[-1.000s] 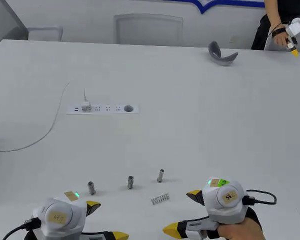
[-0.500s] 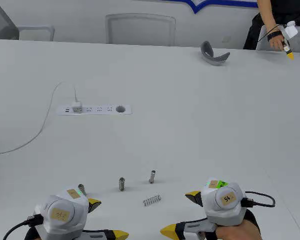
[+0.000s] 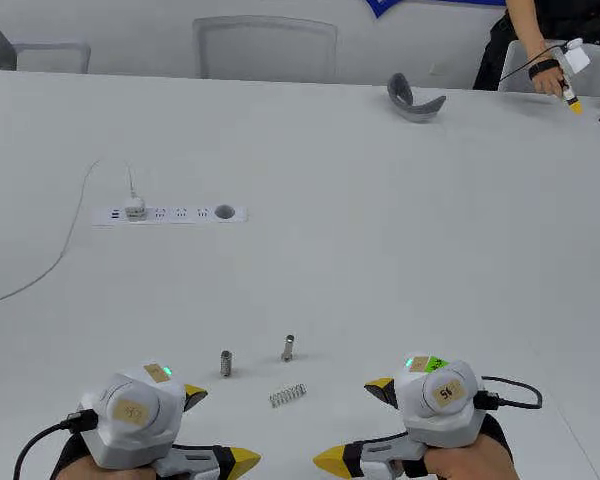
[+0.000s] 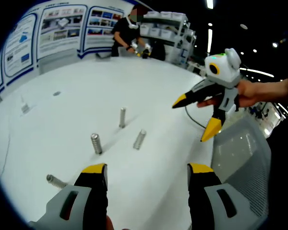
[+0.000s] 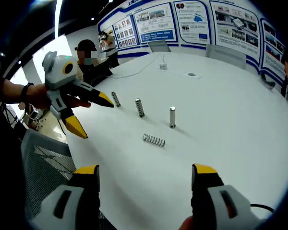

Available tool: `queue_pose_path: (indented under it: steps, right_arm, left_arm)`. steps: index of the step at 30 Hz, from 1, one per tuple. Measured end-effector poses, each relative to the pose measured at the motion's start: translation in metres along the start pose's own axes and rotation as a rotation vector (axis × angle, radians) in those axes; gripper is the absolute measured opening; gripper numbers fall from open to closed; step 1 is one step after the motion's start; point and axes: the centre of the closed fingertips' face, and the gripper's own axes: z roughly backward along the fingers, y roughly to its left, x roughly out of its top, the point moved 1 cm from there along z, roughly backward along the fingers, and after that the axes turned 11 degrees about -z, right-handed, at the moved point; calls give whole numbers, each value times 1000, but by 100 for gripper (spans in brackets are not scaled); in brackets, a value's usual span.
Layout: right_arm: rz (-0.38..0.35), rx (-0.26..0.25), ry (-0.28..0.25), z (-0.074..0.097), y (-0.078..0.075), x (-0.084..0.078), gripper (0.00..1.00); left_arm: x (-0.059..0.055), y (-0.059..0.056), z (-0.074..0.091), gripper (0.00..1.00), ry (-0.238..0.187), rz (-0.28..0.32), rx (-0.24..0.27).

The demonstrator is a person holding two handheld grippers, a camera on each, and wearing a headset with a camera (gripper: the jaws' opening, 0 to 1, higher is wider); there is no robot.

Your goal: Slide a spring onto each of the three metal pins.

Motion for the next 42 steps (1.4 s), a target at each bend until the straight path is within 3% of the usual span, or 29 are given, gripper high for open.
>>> queue_pose_path:
  steps: [23, 34, 42]
  right_arm:
    - [-21, 15, 9, 9, -1, -8, 83]
    - [-36, 25, 13, 9, 2, -13, 83]
    - [-50, 34, 13, 7, 5, -17, 83]
  left_arm:
    - [14, -7, -45, 67, 22, -38, -63]
    - [11, -9, -67, 63, 43, -31, -82]
    - [5, -5, -82, 55, 60, -9, -74]
